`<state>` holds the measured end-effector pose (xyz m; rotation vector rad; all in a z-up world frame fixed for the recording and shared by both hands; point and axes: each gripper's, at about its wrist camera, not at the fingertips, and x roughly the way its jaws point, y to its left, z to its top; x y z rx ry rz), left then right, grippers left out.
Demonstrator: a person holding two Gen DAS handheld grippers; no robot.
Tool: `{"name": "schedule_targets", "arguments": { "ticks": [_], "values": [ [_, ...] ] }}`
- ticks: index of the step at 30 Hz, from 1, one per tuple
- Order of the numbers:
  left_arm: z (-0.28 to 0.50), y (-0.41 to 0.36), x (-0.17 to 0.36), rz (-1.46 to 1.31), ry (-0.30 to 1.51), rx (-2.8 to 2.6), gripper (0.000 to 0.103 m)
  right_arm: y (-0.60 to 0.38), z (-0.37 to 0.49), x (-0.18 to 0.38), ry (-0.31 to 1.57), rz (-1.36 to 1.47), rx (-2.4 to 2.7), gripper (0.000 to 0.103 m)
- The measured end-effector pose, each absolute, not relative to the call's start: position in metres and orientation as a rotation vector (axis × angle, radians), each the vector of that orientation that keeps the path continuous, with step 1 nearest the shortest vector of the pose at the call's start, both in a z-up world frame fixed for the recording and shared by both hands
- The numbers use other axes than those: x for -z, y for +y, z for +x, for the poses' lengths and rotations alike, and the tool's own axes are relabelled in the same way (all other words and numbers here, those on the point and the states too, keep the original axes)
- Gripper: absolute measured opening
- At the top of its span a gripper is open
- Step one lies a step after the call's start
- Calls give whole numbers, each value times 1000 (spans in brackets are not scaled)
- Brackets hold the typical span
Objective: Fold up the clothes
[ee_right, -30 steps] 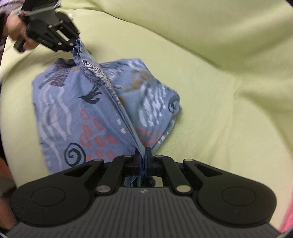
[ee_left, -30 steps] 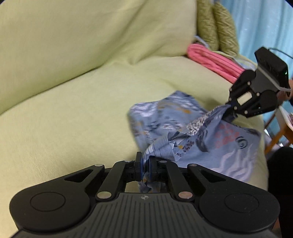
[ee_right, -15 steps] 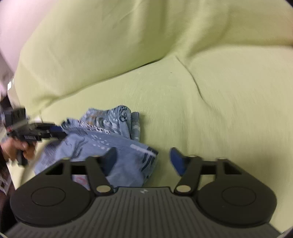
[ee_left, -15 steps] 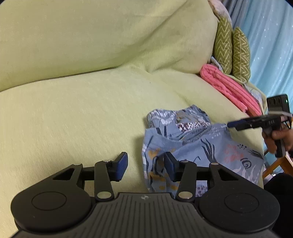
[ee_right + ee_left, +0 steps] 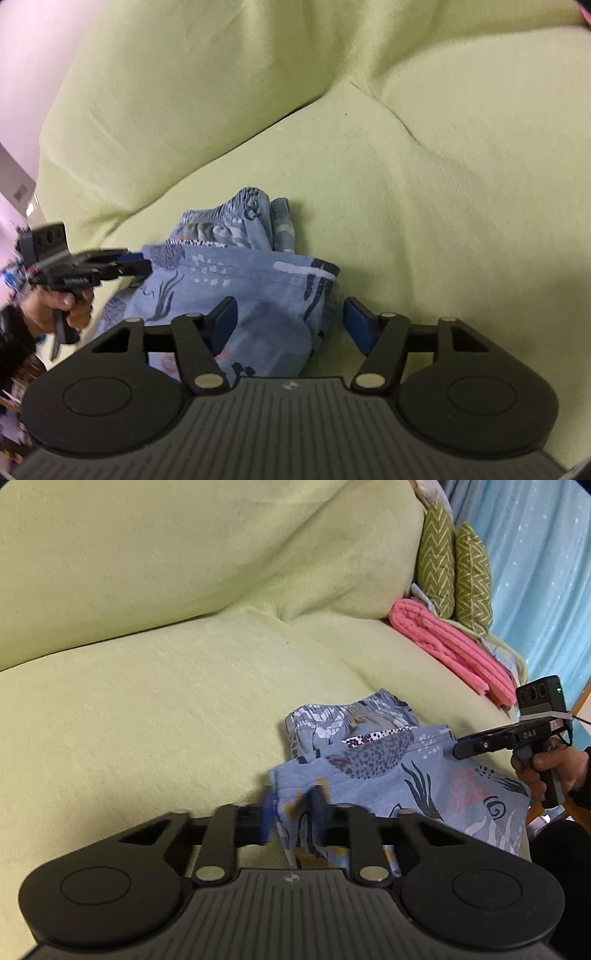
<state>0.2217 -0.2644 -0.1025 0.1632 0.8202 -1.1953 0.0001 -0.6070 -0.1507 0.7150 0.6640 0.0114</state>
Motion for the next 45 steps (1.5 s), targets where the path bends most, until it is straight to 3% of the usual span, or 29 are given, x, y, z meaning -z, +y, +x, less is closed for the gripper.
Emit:
{"name": "schedule_targets", "arguments": {
  "ticks": [1,3,4,14,18,23,28,29,34,36,38,39,43,45],
  "values": [
    [221,-264,103,162,814,1197,3,-609,0,153,657,747,-8,43],
    [216,-261,100,174,786,1206,1,-611,1,157,657,796,-10,12],
    [212,-260,98,187,766,1212,1,-609,0,157,653,797,-13,7],
    [190,-233,85,182,651,1223,1,-507,-29,105,575,30,2,4],
    [196,-232,80,167,635,1211,1,-504,-26,95,568,-8,-10,4],
    [217,-242,78,154,633,1176,1,-546,-4,87,516,164,34,3],
    [238,-257,90,157,691,1117,2,-581,32,111,582,351,54,7],
    [241,-258,92,152,708,1110,3,-587,35,116,593,383,63,13],
    [247,-258,100,135,746,1062,13,-620,21,127,539,593,154,18],
    [250,-255,100,102,760,1064,24,-626,12,129,532,643,175,31],
    [253,-251,101,62,777,1076,43,-627,7,135,541,707,149,46],
    [254,-250,101,42,786,1081,43,-627,5,138,545,743,129,51],
    [254,-260,108,67,825,1088,42,-629,11,157,536,907,52,51],
    [250,-268,110,113,819,1091,19,-626,22,166,554,936,21,46]
  ]
}}
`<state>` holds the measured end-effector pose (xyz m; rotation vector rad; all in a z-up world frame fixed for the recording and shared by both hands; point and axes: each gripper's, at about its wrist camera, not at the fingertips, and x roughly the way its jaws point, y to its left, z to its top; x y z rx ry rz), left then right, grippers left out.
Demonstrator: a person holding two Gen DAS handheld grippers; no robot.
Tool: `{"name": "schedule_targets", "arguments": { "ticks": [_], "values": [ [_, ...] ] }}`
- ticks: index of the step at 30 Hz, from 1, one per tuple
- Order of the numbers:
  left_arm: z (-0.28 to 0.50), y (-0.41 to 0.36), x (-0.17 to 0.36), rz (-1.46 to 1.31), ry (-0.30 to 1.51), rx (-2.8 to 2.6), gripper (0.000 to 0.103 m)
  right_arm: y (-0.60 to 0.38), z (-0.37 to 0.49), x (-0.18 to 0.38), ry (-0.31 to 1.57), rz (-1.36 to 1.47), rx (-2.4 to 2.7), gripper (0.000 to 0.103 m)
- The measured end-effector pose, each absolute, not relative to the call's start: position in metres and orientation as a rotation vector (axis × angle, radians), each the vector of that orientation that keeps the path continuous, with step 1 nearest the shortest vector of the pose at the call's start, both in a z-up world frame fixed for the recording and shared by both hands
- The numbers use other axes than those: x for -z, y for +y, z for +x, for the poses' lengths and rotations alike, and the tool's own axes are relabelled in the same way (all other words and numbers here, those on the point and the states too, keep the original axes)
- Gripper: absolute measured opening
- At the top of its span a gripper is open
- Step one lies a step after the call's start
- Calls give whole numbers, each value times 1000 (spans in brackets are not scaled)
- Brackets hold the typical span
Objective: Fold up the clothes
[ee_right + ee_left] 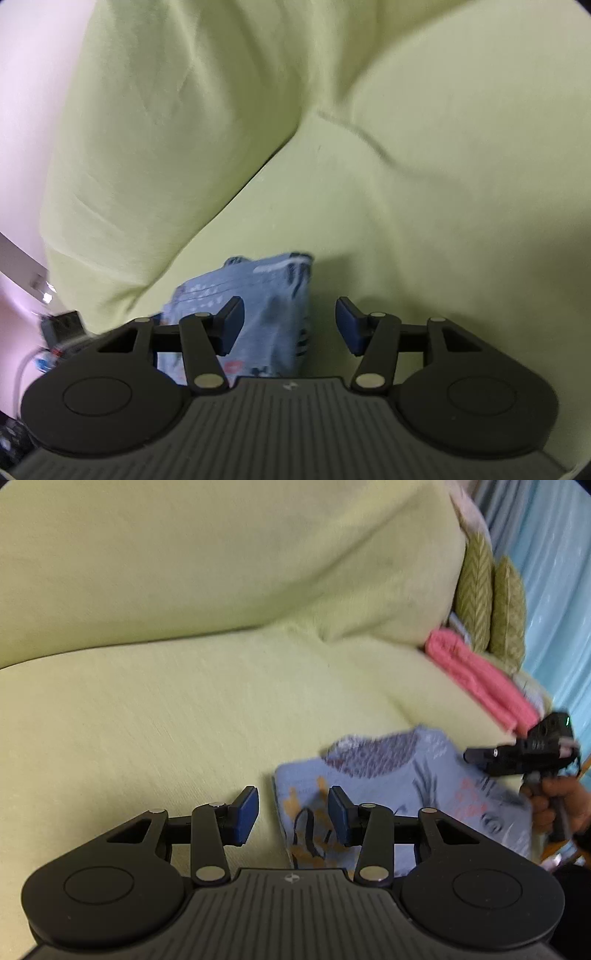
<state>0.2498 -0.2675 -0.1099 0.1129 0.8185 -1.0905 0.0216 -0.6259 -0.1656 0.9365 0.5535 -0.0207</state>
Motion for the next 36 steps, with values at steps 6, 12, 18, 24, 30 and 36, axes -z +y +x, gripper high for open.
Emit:
{"name": "schedule_targets", "arguments": {
  "ticks": [6,12,18,24,30,36],
  "values": [
    [248,-269,109,126,755,1070,1,-630,36,152,486,886,34,4],
    [249,-255,106,128,785,983,19,-636,42,157,579,825,172,26],
    [241,-231,83,136,802,917,17,-626,-1,126,522,765,223,27],
    [181,-245,65,109,792,1103,17,-569,-36,106,478,802,67,27],
    [121,-279,82,314,814,1212,19,-497,-12,118,597,608,-13,24],
    [125,-249,93,323,851,1131,15,-520,-28,129,666,616,109,0]
  ]
}}
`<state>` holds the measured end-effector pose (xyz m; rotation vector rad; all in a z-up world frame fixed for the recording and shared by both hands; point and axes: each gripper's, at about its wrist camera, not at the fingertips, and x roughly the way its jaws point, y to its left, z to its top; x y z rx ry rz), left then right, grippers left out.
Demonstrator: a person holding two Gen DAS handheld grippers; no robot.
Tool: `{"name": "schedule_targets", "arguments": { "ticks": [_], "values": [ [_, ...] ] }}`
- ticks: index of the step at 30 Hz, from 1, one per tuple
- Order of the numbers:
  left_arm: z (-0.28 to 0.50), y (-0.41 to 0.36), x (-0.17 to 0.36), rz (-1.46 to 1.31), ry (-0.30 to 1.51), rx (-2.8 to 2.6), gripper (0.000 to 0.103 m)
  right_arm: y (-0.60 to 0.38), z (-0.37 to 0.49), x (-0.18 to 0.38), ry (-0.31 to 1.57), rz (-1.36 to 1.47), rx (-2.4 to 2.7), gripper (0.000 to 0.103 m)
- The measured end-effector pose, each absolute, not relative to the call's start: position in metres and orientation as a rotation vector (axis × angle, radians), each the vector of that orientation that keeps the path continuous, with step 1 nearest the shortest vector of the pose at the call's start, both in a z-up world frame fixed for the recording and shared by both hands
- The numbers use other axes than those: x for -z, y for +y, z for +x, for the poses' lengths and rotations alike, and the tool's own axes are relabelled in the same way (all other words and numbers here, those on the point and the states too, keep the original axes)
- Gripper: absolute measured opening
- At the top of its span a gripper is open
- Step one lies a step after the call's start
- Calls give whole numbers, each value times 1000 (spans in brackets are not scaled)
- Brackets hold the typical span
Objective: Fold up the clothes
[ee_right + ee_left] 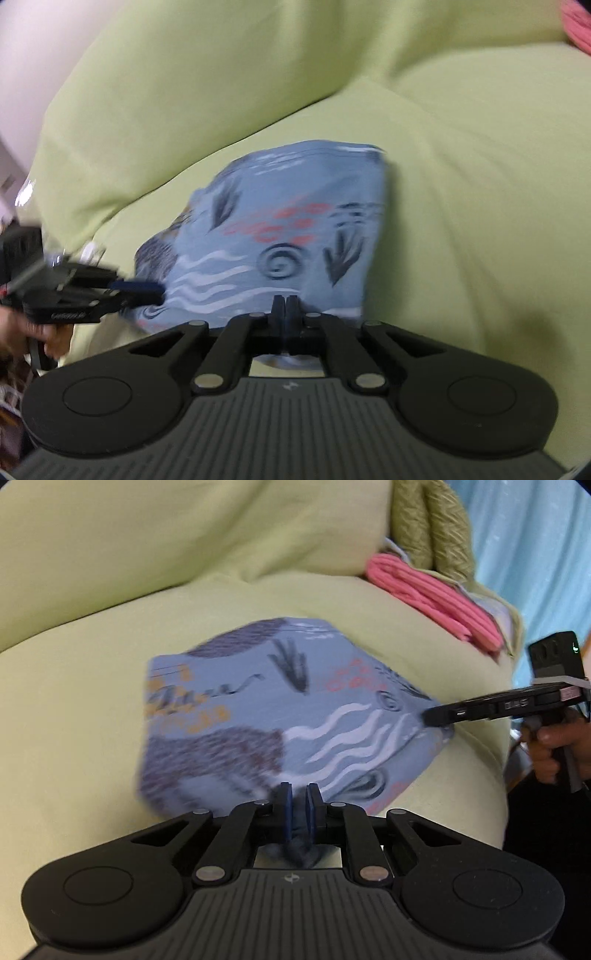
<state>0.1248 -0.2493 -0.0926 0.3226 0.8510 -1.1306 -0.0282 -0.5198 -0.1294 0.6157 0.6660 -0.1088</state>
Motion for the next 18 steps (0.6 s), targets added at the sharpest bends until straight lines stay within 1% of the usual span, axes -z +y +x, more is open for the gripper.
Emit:
{"name": "schedule_targets", "arguments": {
  "ticks": [1,2,3,4,6,7,8,9,12,13,14,16,18],
  "values": [
    [125,-246,90,335,845,1118,15,-523,-31,127,676,606,138,0],
    [125,-242,88,348,839,1104,15,-524,-34,124,689,575,185,8],
    [125,-239,85,356,831,1096,15,-524,-38,122,683,569,201,23],
    [125,-237,82,360,821,1092,15,-524,-42,120,671,569,208,26],
    [122,-239,72,361,787,1103,16,-525,-50,116,649,570,223,27],
    [119,-241,67,360,768,1112,18,-525,-55,114,638,570,231,28],
    [115,-246,62,367,746,1131,22,-524,-58,114,637,570,232,32],
    [109,-255,57,383,722,1161,24,-522,-60,115,637,569,232,34],
    [91,-286,47,442,655,1260,32,-525,-71,122,632,641,215,34],
    [85,-300,47,466,641,1292,38,-528,-72,128,620,693,207,34],
    [80,-314,48,489,634,1321,41,-533,-76,133,605,746,190,35],
    [71,-340,53,533,629,1372,41,-543,-81,143,581,835,149,35],
    [68,-362,63,565,651,1402,41,-556,-79,152,576,885,99,40]
  ]
}}
